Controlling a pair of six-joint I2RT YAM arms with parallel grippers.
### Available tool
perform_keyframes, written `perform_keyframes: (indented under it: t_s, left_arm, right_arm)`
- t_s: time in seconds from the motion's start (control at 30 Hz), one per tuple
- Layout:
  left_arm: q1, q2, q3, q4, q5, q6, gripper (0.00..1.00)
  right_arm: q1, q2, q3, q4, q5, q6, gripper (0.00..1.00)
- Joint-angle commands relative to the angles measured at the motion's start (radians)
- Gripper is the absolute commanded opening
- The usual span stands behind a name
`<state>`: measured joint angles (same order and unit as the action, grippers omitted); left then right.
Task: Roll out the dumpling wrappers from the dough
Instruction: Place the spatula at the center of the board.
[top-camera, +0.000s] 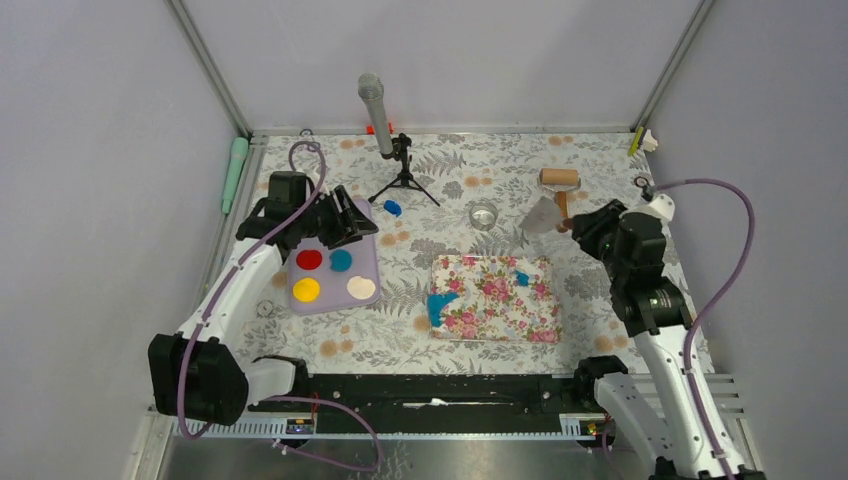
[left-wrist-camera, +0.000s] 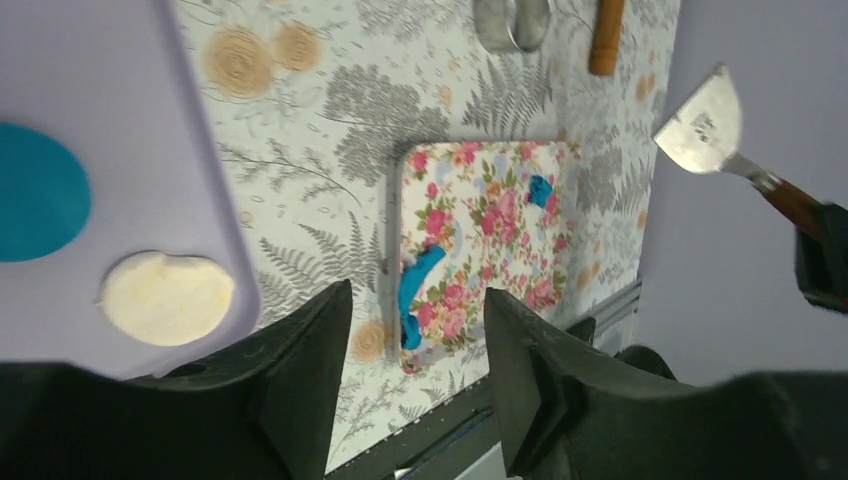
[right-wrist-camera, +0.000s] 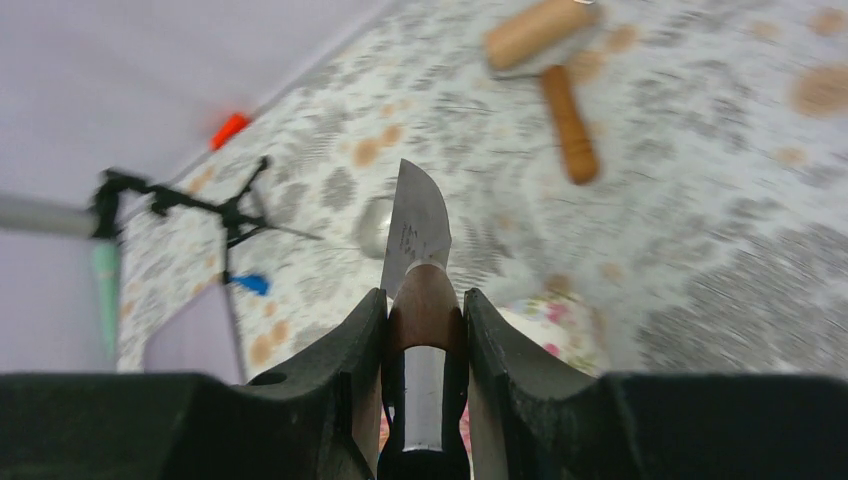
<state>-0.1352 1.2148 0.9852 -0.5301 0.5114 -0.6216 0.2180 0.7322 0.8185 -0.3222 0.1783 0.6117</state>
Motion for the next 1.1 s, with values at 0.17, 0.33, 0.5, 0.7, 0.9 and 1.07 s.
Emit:
perform_keyframes:
  t_s: [0.17,0.33,0.5,0.7,0.9,1.07]
  left_arm:
    - [-0.037,-0.029,0.066,0.025,0.033,0.025,0.66]
    - [-0.034,-0.054,0.063,-0.009,-0.019,0.043,0.76]
    - [-0.019,-0.051,0.062,-0.01,-0.011,0.039,0.76]
    - [-0.012,-0.038,0.063,-0.005,0.007,0.034,0.78]
    - [0.011,-0.036,0.059,-0.008,0.017,0.039,0.78]
    - [0.047,-0.039,0.057,-0.017,0.039,0.046,0.79]
  right_arm:
    - [-0.41,0.085,-0.005,-0.109,-0.256,0.016,0.0]
    - [-0.512,0.108,-0.01,-0.08,-0.302,0.047,0.0]
    - [-0.531,0.103,-0.04,-0.053,-0.295,0.066,0.0]
    - [-0.584,0.067,-0.11,0.04,-0.13,0.091,0.0]
    - [-0.629,0.077,-0.184,0.205,0.039,0.157,0.0]
    - [-0.634,0.128,-0.293,0.42,0.133,0.22,0.0]
